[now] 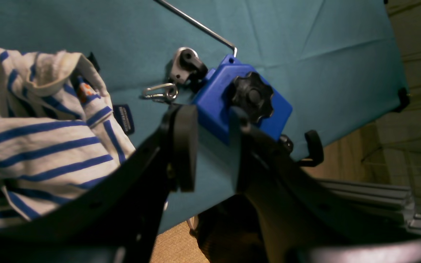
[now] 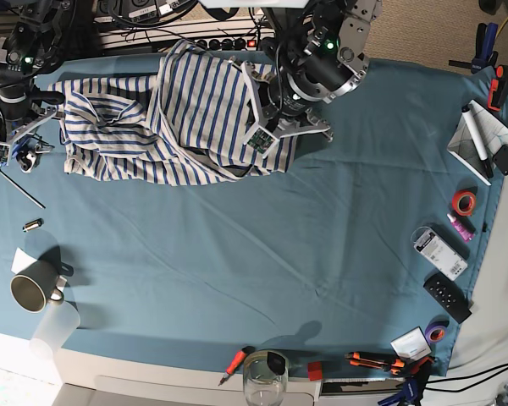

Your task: Fold the T-shirt properly

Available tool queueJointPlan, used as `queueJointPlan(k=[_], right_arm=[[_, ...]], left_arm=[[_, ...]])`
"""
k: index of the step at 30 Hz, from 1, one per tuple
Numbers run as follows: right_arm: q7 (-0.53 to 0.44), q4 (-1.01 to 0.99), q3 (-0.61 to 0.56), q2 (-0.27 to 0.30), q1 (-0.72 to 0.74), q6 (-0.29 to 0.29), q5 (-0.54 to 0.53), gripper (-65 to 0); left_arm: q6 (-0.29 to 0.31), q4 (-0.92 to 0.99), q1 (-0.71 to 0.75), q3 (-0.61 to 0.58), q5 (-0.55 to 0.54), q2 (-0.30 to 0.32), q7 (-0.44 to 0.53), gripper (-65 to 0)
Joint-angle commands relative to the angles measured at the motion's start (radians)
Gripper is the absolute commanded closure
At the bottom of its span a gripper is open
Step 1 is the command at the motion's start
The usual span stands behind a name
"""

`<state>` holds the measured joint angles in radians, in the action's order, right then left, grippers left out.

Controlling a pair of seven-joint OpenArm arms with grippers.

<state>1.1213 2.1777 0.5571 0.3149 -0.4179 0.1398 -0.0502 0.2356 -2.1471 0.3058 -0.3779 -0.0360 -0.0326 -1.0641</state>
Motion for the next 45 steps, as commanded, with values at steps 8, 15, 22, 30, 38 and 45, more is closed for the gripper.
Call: queueJointPlan(k=[8, 15, 22, 30, 38, 45], right_arm=[[0.010, 0.014, 0.007, 0.014, 0.002, 0.005, 0.024, -15.5], [0.008, 0.014, 0.007, 0.015, 0.003, 0.006, -0.042, -15.6], [-0.008, -0.032, 0.007, 0.015, 0.003, 0.182, -0.200, -15.7], [-0.004, -0.064, 0.007, 0.015, 0.032, 0.200, -0.208, -15.7], [0.000, -0.065, 0.007, 0.012, 0.011, 0.213, -0.211, -17.6], [-0.031, -0.064, 0.007, 0.012, -0.041, 0.198, -0.211, -31.4]], left_arm=[[0.037, 0.153, -0.051, -0.003, -0.008, -0.003, 0.062, 0.0], [0.038, 0.179, -0.081, -0.003, -0.009, -0.004, 0.040, 0.0], [0.038, 0.179, -0.081, -0.003, -0.009, -0.003, 0.031, 0.0], [0.039, 0.179, -0.075, -0.003, -0.055, -0.004, 0.029, 0.0], [0.039, 0.179, -0.070, -0.003, -0.054, -0.003, 0.025, 0.0], [0.039, 0.179, -0.070, -0.003, -0.054, -0.003, 0.025, 0.0]])
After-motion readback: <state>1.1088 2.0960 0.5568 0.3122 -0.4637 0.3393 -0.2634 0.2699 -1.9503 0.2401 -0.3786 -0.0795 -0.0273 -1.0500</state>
